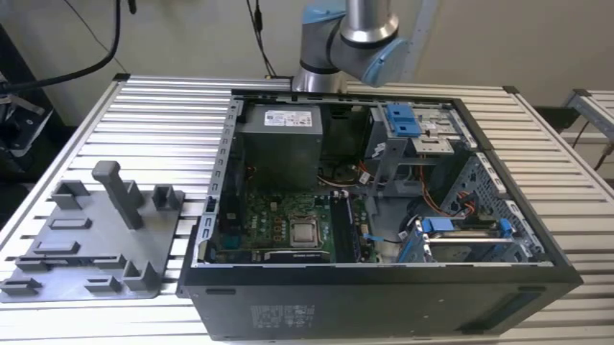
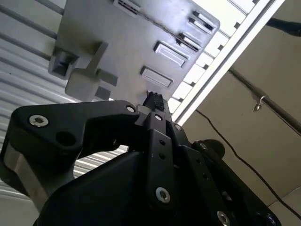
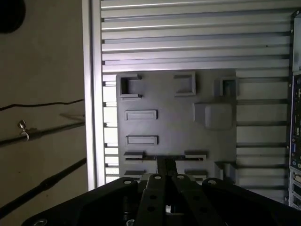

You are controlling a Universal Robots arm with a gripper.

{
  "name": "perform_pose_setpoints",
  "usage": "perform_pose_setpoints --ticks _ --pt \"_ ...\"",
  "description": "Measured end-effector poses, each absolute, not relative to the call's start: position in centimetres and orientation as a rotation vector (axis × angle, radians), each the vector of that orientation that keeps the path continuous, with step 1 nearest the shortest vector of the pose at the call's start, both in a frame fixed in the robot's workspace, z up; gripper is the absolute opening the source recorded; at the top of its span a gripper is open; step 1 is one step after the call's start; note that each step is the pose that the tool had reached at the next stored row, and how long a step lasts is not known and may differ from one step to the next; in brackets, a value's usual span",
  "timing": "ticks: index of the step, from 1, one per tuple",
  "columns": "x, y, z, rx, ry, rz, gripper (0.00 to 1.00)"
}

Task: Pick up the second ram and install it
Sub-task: 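Reach for the second ram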

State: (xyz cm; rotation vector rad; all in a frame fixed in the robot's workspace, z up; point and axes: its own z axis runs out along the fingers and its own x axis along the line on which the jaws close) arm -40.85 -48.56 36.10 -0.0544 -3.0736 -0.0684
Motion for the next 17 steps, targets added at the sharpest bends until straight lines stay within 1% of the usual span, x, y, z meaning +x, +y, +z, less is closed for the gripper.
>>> perform_pose_setpoints --ticks 6,13,17 --pt "-40.86 -49.31 35.82 -0.032 -3.072 -0.066 0.11" --pt "-41.28 -49.33 35.67 0.0 -3.084 0.0 0.11" --pt "-41.34 -49.33 35.6 0.021 -3.101 0.018 0.11"
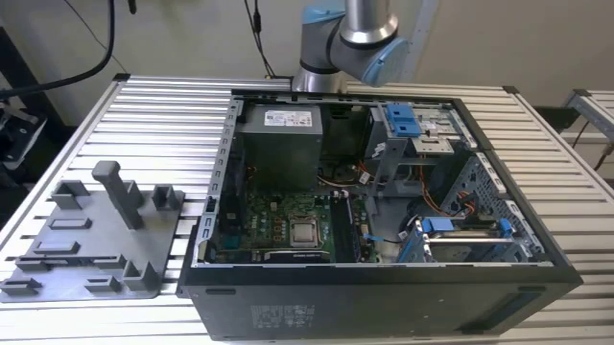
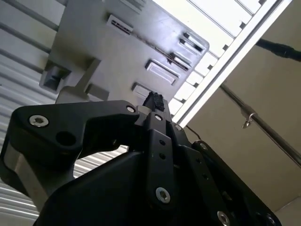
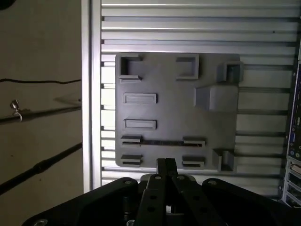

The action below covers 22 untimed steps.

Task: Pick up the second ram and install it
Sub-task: 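Reach for the second ram, then pick up the second ram and move it above second insertion slot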

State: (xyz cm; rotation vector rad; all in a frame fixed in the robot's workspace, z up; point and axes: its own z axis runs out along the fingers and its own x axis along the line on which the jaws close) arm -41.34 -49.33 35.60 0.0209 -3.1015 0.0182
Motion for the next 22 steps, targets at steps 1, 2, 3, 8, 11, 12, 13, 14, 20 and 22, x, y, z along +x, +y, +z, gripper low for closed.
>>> perform_pose_setpoints --ticks 1,2,3,8,11,12,13,14,20,22 --pt "-41.36 -49.33 35.58 0.025 -3.105 0.021 0.11" --pt "-41.36 -49.33 35.56 0.027 -3.106 0.022 0.11" --pt "-41.36 -49.33 35.57 0.027 -3.106 0.022 0.11" --pt "-41.36 -49.33 35.53 0.027 -3.106 0.022 0.11" --pt "-41.36 -49.33 35.53 0.027 -3.106 0.022 0.11" --pt "-41.36 -49.33 35.52 0.027 -3.106 0.022 0.11" --pt "-41.36 -49.33 35.52 0.027 -3.106 0.022 0.11" --pt "-41.36 -49.33 35.52 0.027 -3.106 0.022 0.11" --pt "-41.36 -49.33 35.51 0.083 -3.106 0.023 0.11" --pt "-41.36 -49.33 35.51 0.138 -3.104 0.024 0.11"
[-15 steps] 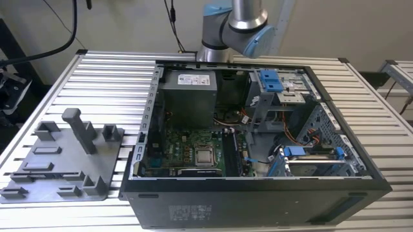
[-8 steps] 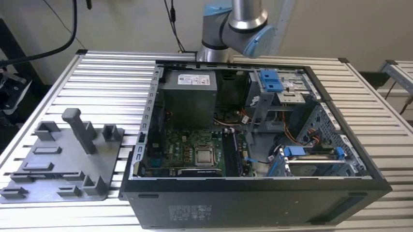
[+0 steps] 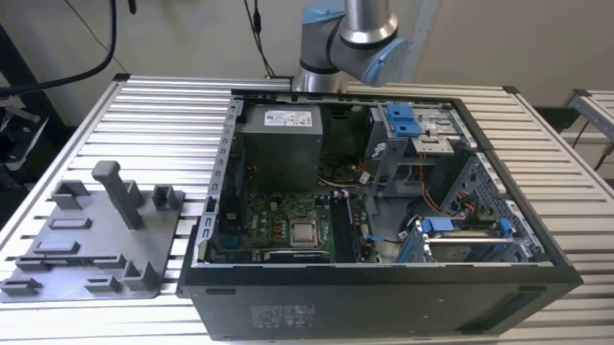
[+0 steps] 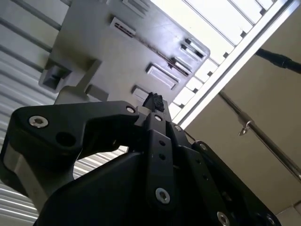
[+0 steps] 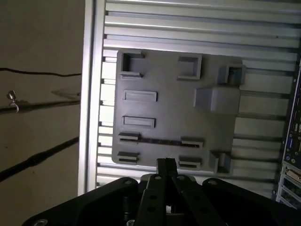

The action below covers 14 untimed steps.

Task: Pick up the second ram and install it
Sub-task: 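Pick up the second ram and move it above second insertion slot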

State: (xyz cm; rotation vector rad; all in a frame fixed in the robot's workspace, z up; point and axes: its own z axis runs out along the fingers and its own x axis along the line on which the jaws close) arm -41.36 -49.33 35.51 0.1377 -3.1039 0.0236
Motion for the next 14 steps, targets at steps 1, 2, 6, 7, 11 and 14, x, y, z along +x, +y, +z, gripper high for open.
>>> perform_pose_setpoints --ticks 1,2,6,7,11,14 --pt "-41.36 -49.33 35.52 0.166 -3.103 0.024 0.11" --pt "-41.36 -49.33 35.52 0.194 -3.101 0.025 0.11" --pt "-41.36 -49.33 35.52 0.307 -3.093 0.027 0.11" --pt "-41.36 -49.33 35.52 0.335 -3.09 0.027 0.11" --pt "-41.37 -49.33 35.52 0.447 -3.076 0.029 0.11" --pt "-41.37 -49.33 35.52 0.53 -3.063 0.031 0.11"
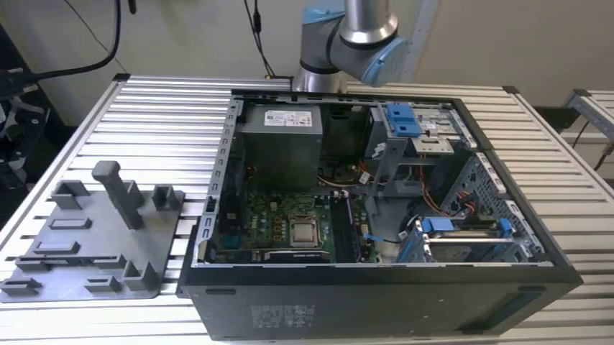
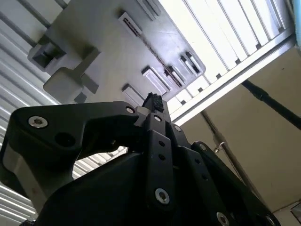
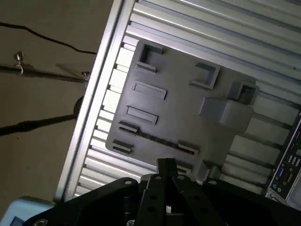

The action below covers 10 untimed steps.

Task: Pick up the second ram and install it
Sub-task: 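Pick up the second ram and move it above second insertion slot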

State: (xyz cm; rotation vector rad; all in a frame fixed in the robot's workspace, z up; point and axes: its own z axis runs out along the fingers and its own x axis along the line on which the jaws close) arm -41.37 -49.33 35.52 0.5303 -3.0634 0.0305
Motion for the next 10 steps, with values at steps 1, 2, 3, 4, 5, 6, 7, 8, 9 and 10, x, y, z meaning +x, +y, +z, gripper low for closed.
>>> perform_pose_setpoints --ticks 1,2,3,4,5,6,7,8,9,10 --pt "-41.37 -49.33 35.52 0.558 -3.059 0.031 0.11" --pt "-41.37 -49.33 35.52 0.587 -3.053 0.031 0.11" --pt "-41.37 -49.33 35.52 0.614 -3.048 0.032 0.11" --pt "-41.37 -49.33 35.52 0.642 -3.043 0.032 0.11" --pt "-41.37 -49.33 35.52 0.669 -3.037 0.033 0.11" --pt "-41.36 -49.33 35.52 0.697 -3.031 0.033 0.11" --pt "-41.36 -49.32 35.52 0.724 -3.025 0.034 0.11" --pt "-41.36 -49.32 35.52 0.751 -3.018 0.034 0.11" --pt "-41.37 -49.32 35.52 0.78 -3.011 0.035 0.11" --pt "-41.37 -49.32 35.52 0.808 -3.004 0.035 0.11"
